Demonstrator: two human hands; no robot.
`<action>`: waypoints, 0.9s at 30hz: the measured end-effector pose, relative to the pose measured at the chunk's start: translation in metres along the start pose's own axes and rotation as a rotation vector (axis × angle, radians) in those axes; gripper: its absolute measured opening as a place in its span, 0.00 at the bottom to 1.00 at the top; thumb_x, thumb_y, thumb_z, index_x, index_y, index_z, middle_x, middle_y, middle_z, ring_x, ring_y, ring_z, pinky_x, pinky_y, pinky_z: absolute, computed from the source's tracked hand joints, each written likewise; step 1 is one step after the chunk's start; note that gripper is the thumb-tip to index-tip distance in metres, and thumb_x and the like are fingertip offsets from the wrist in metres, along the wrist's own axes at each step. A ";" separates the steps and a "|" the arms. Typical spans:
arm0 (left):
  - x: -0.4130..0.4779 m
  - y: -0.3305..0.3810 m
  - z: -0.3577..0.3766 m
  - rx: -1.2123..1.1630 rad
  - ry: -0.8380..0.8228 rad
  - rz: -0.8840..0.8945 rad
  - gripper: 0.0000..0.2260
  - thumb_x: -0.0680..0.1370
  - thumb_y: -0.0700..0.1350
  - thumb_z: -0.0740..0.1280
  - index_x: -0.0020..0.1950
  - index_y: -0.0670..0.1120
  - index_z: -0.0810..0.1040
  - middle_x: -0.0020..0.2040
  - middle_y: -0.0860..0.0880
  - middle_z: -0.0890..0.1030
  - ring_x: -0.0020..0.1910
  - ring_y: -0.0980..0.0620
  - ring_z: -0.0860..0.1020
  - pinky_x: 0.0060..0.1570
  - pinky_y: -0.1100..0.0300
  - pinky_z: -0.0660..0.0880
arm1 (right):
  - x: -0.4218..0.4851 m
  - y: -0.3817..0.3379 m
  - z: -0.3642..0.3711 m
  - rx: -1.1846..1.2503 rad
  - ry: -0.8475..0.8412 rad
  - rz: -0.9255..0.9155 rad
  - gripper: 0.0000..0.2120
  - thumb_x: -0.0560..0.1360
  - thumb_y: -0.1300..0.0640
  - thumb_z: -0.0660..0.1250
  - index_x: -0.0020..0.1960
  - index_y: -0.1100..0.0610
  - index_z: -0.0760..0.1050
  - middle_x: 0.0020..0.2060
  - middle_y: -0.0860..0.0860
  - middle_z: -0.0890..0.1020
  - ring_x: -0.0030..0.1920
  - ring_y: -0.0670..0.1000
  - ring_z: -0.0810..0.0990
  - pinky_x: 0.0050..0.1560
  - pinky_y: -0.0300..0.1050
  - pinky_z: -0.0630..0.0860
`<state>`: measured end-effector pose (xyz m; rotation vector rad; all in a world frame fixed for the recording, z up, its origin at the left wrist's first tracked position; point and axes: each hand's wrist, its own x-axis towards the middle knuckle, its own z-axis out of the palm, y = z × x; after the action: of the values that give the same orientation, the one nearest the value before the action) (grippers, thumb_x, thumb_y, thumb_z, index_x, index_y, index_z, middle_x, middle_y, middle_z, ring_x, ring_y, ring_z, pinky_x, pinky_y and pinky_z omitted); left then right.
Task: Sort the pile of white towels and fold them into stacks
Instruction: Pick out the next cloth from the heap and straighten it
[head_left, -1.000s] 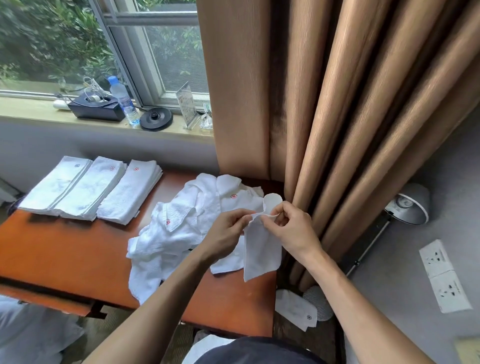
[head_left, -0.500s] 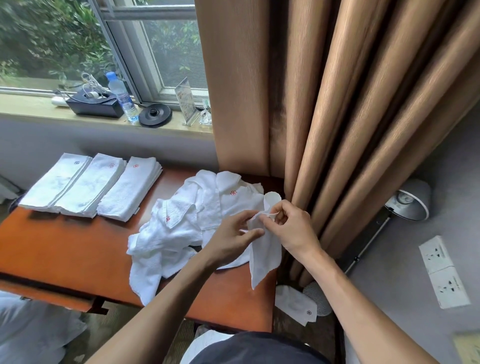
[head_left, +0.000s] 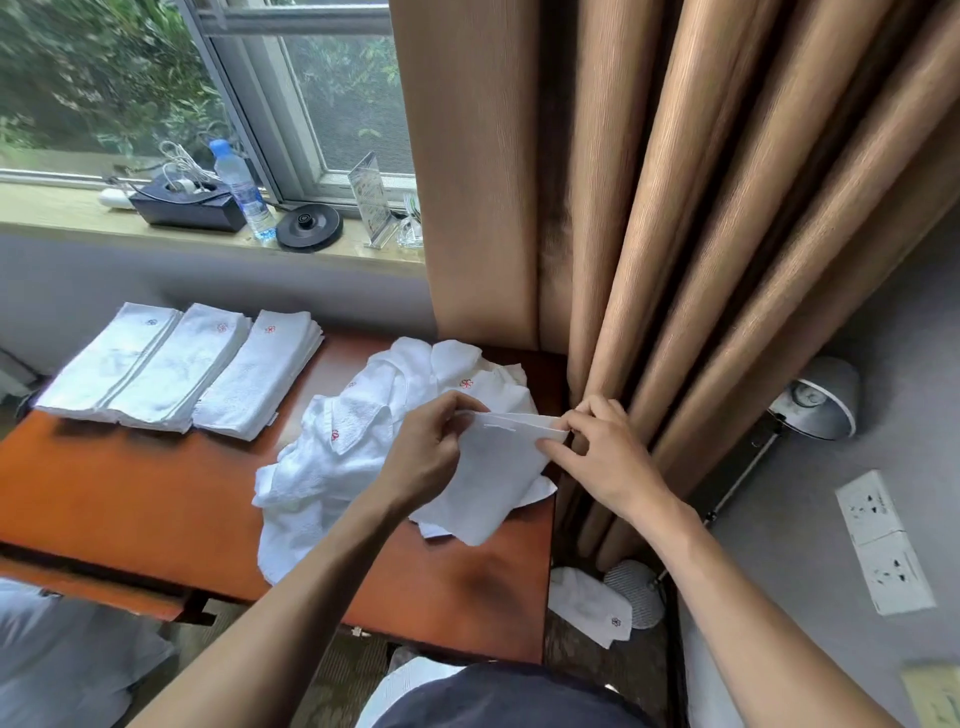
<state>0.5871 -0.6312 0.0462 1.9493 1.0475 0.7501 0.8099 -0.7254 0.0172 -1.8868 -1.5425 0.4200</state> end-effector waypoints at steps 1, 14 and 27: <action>0.001 -0.001 -0.001 0.027 0.004 0.001 0.14 0.82 0.34 0.62 0.51 0.50 0.83 0.47 0.60 0.85 0.50 0.62 0.81 0.47 0.70 0.72 | 0.000 -0.003 -0.001 0.068 -0.007 -0.008 0.09 0.75 0.51 0.77 0.41 0.49 0.77 0.47 0.46 0.74 0.49 0.40 0.71 0.51 0.33 0.67; 0.000 0.000 -0.004 0.034 0.161 -0.168 0.14 0.81 0.35 0.62 0.64 0.47 0.74 0.58 0.50 0.77 0.48 0.56 0.82 0.47 0.67 0.76 | 0.014 -0.038 0.021 0.631 -0.037 0.272 0.07 0.76 0.59 0.77 0.49 0.53 0.79 0.43 0.54 0.83 0.44 0.49 0.80 0.50 0.53 0.79; -0.020 -0.011 -0.031 -0.293 0.113 -0.366 0.12 0.83 0.37 0.63 0.64 0.49 0.76 0.59 0.51 0.83 0.61 0.57 0.80 0.61 0.59 0.75 | 0.051 -0.111 0.082 0.957 -0.319 0.221 0.14 0.86 0.51 0.62 0.54 0.54 0.85 0.49 0.54 0.88 0.52 0.53 0.87 0.58 0.49 0.83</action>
<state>0.5492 -0.6335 0.0506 1.4308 1.2426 0.7635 0.6898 -0.6438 0.0384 -1.2390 -0.9951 1.3344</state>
